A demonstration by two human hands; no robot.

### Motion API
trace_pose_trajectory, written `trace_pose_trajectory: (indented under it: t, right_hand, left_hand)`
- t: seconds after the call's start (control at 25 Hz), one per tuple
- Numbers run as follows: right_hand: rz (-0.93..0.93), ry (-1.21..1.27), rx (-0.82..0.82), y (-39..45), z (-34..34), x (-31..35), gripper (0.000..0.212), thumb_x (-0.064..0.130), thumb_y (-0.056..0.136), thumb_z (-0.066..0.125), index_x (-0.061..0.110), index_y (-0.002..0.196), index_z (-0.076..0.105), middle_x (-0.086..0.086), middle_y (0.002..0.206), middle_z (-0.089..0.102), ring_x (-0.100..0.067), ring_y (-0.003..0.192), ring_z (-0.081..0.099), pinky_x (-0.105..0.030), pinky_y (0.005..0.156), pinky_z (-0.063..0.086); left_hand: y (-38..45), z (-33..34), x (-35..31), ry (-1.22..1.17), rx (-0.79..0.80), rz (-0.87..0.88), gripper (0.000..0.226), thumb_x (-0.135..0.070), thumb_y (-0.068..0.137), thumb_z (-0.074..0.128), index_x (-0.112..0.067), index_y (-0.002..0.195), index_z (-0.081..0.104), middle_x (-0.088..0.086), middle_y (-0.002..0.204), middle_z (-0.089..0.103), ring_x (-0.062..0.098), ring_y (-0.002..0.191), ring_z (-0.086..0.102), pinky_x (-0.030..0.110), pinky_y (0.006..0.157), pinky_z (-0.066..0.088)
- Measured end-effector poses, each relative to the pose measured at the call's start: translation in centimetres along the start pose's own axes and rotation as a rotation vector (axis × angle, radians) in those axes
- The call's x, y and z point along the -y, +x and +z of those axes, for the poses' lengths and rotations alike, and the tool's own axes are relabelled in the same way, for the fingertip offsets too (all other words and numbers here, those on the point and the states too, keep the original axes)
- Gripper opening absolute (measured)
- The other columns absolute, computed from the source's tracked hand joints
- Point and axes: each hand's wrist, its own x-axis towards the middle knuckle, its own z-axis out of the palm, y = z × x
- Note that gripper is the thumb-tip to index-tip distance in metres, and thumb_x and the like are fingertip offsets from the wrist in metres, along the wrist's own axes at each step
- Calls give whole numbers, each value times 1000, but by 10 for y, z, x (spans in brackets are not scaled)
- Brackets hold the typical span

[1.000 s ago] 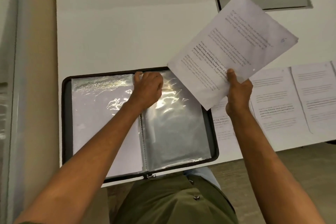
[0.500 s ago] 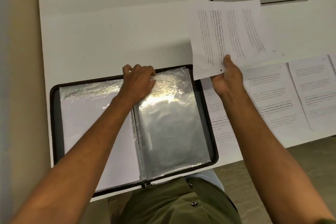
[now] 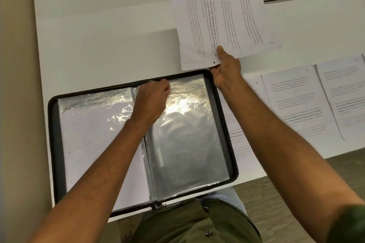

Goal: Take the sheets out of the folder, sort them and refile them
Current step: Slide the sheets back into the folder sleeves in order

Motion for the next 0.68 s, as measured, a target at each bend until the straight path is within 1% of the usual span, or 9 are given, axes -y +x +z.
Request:
trace_pose_trajectory:
  t: [0.16,0.32,0.4,0.48,0.6,0.68]
  right_hand:
    - [-63,-89,15,6,15,-11,52,4,93,77,4,139,54,-15,128,69,-30,112,71,-51,89,62]
    - [-160,-279,82,11,17,-19,56,8,94,77,2,144,53,-13,134,67,-28,120,68,-51,104,56]
    - [-220,-374,157,15,15,-21,50,7,95,75,0,141,56,-12,131,69,-27,118,69,-50,104,55]
    - [-254,-447,255,14,13,-22,44,6,96,72,2,137,57,-11,129,70,-25,117,70,-48,104,56]
    - [-284,-552,400,13,8,-18,44,7,98,70,3,139,56,-13,131,70,-26,119,69,-47,104,56]
    - [-292,-631,456,18,5,-16,45,11,98,71,3,140,57,-11,130,71,-26,118,70,-47,103,57]
  left_hand:
    - [1,-2,-4,7,-10,-4,7,-17,98,63,-16,91,62,0,77,65,27,78,59,40,73,44]
    - [1,-6,-6,13,0,-11,7,-15,98,63,-16,91,62,1,75,65,27,75,60,42,74,45]
    - [4,-8,-8,23,6,0,6,-15,98,62,-14,92,63,3,75,66,28,73,60,42,75,47]
    - [7,-9,-7,11,6,-13,7,-18,100,61,-14,94,64,4,77,67,27,73,60,41,74,48]
    - [6,-12,-10,-13,21,-43,10,-22,102,59,-14,97,63,5,79,65,26,74,57,37,69,46]
    - [8,-13,-9,-25,4,-49,10,-21,102,58,-13,99,64,5,78,65,25,72,55,35,66,44]
